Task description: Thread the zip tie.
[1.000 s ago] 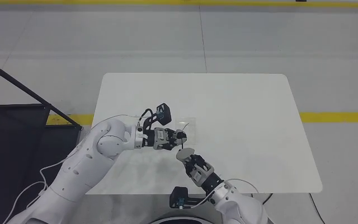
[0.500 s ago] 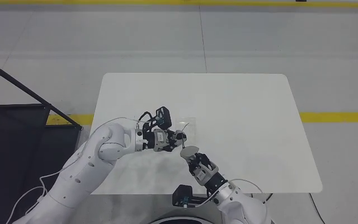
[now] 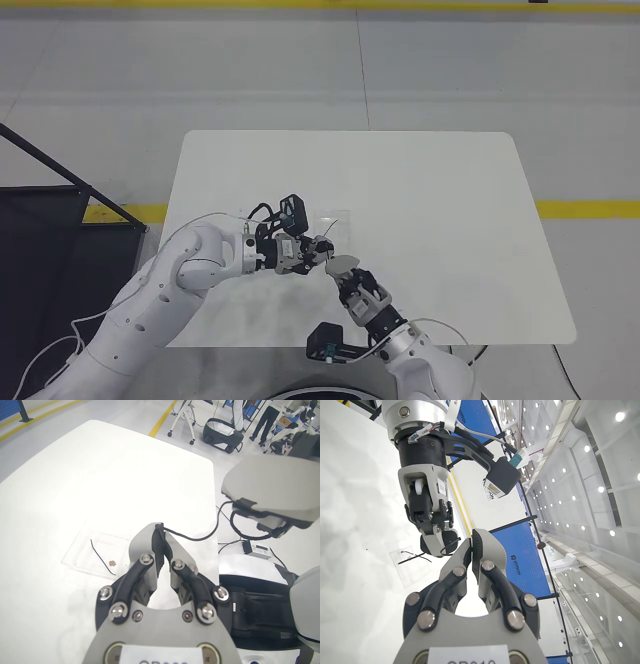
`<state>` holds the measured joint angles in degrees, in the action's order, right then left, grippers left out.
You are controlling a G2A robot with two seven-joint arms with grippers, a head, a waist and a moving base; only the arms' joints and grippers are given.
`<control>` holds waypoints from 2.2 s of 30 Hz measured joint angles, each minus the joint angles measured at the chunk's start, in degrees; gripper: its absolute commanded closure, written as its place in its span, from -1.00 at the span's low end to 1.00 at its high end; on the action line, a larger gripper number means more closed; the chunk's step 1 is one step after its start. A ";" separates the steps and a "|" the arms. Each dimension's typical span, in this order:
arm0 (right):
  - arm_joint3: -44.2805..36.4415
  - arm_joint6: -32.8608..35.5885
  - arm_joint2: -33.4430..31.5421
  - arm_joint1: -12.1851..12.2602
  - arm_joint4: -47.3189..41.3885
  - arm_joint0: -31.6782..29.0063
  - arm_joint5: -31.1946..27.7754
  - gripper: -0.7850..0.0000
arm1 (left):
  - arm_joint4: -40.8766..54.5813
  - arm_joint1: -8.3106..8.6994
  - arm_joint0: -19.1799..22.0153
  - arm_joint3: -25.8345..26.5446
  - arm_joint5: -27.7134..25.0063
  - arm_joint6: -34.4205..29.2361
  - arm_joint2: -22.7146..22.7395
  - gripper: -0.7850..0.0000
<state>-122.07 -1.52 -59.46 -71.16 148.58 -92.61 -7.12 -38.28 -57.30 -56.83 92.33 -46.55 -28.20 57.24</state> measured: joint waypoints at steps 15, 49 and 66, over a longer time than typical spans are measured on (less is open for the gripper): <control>-0.13 1.10 -0.41 -0.29 -2.96 -0.62 5.44 1.00 | 0.29 -0.04 -0.13 -0.03 -0.01 -0.34 0.07 1.00; 1.40 4.97 2.97 -1.14 1.91 1.12 6.55 1.00 | 2.21 -0.14 0.46 -1.03 -1.45 -1.33 -0.14 1.00; 1.22 1.91 2.50 -1.39 -0.03 -0.66 14.55 1.00 | 5.67 -0.28 2.01 -2.32 -3.50 -4.67 -1.80 1.00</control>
<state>-120.85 0.39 -56.95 -72.56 148.55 -93.27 7.43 -32.61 -57.58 -54.82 90.01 -50.05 -32.87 55.44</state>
